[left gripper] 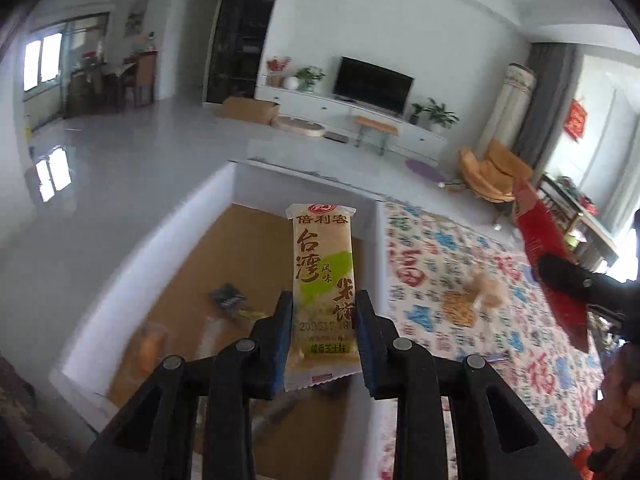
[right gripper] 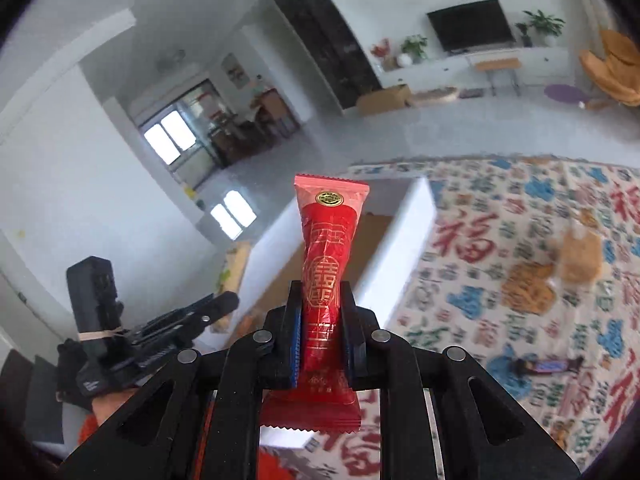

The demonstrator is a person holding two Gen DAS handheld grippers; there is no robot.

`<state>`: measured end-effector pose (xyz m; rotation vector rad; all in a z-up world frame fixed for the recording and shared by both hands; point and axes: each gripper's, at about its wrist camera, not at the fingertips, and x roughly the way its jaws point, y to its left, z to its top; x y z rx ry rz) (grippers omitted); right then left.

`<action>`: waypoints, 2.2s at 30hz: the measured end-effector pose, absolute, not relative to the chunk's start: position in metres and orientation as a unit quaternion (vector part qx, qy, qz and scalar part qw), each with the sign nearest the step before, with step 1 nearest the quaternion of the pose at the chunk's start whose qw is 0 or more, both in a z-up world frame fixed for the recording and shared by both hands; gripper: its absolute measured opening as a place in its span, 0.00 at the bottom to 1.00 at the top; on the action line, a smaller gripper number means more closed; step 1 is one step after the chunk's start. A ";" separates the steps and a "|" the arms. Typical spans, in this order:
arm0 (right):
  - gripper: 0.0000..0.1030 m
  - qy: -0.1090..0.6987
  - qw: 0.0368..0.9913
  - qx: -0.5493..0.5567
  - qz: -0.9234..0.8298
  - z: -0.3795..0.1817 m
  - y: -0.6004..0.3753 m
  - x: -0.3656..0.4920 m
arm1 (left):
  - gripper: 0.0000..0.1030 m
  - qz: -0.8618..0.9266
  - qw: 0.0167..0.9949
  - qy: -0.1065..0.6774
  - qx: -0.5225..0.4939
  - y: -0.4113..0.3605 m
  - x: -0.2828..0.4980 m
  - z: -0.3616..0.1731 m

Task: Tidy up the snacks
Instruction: 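Carry both packets over the white box and open both tools to release, then close the left tool on the Snickers bar, then hold the Snickers bar in the left tool above the table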

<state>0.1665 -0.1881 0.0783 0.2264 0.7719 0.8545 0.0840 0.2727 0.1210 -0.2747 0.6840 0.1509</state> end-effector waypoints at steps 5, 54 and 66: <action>0.63 0.401 0.800 0.072 0.440 0.055 -0.102 0.184 | 0.91 0.201 0.900 0.372 -0.109 0.331 0.092 0.072; 0.84 0.438 0.898 0.013 -0.038 -0.135 -0.513 0.181 | 0.67 -0.241 0.817 0.488 0.190 -0.097 0.234 -0.070; 0.84 0.438 0.898 0.013 -0.038 -0.137 -0.513 0.183 | 0.17 -0.058 0.870 0.489 0.002 -0.010 0.246 -0.065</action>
